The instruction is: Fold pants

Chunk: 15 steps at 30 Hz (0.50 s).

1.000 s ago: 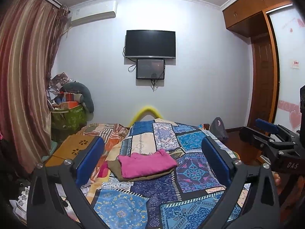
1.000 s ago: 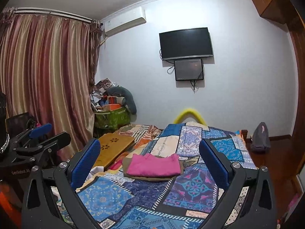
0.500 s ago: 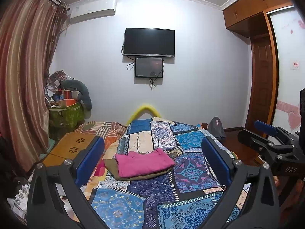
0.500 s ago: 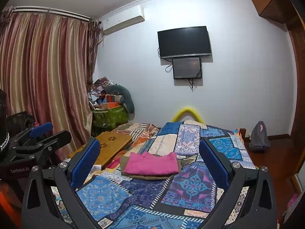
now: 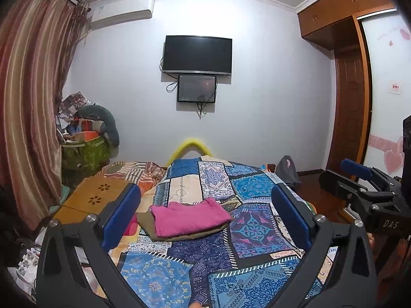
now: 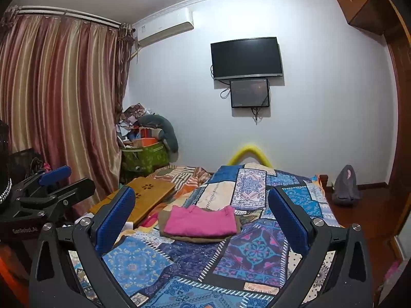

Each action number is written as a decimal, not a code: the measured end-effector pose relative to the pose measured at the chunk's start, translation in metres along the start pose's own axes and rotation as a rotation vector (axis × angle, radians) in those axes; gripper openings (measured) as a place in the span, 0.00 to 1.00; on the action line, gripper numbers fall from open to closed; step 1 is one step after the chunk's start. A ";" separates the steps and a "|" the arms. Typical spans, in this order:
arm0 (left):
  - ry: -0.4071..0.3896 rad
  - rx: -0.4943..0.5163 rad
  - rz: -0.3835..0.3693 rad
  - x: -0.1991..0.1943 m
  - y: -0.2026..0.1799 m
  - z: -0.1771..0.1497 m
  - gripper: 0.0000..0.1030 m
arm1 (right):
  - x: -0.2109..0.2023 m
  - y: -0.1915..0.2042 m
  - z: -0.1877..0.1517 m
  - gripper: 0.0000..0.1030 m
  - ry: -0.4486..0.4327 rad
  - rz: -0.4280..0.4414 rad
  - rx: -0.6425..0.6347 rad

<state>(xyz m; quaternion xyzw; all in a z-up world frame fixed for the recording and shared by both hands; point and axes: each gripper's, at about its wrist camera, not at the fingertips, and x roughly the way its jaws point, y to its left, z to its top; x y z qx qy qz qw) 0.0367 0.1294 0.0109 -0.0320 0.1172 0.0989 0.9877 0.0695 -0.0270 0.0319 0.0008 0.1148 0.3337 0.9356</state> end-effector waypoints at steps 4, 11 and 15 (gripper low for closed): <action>0.008 -0.013 -0.015 0.000 0.003 0.000 1.00 | -0.001 0.001 0.001 1.00 -0.004 -0.003 0.003; 0.004 -0.003 -0.023 -0.003 0.000 0.000 1.00 | -0.002 0.001 -0.001 1.00 -0.001 -0.001 0.005; 0.000 0.006 -0.025 -0.006 0.000 -0.002 1.00 | -0.002 0.001 -0.001 1.00 -0.003 -0.001 0.008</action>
